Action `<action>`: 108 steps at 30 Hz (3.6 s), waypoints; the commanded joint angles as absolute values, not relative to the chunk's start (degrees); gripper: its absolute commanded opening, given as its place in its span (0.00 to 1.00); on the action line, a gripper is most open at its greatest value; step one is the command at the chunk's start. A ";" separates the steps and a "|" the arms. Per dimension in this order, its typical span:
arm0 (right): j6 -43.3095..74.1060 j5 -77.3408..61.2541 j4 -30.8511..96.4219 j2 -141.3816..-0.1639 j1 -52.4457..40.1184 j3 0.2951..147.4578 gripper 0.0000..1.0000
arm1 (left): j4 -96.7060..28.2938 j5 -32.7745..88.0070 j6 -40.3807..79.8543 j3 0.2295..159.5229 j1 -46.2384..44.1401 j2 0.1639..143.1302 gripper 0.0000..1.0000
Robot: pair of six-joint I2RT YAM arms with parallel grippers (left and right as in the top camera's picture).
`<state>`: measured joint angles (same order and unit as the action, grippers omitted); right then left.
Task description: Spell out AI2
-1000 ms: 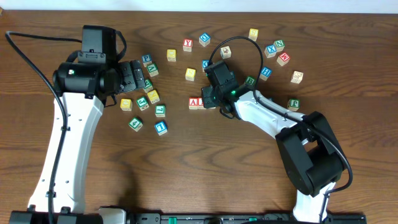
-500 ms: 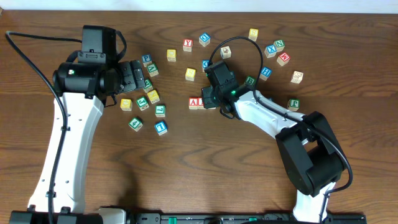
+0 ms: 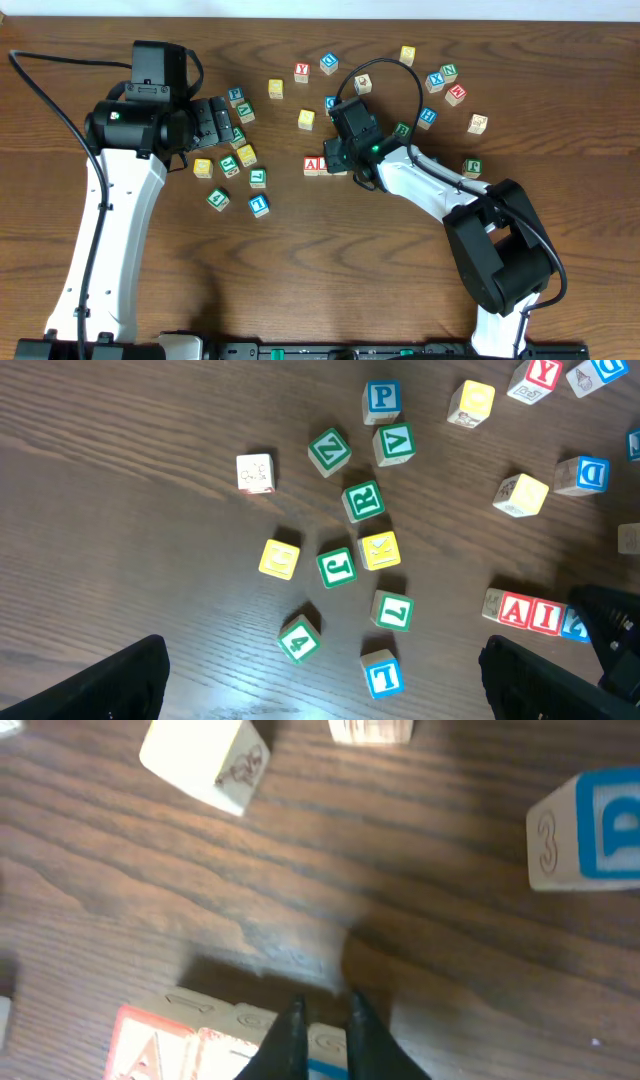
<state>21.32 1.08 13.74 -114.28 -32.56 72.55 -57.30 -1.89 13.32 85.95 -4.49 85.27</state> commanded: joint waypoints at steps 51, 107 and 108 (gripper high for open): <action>20.51 -4.67 45.54 -70.70 -23.18 72.34 0.99 | -57.65 -2.61 13.58 87.22 -4.25 84.97 0.98; 5.17 0.86 -3.49 -11.73 -3.66 7.94 0.99 | -57.65 -2.61 13.58 87.22 -4.25 84.97 0.98; 4.84 0.89 -3.70 -10.59 -3.66 6.72 0.99 | -57.65 -2.61 13.58 87.22 -4.25 84.97 0.98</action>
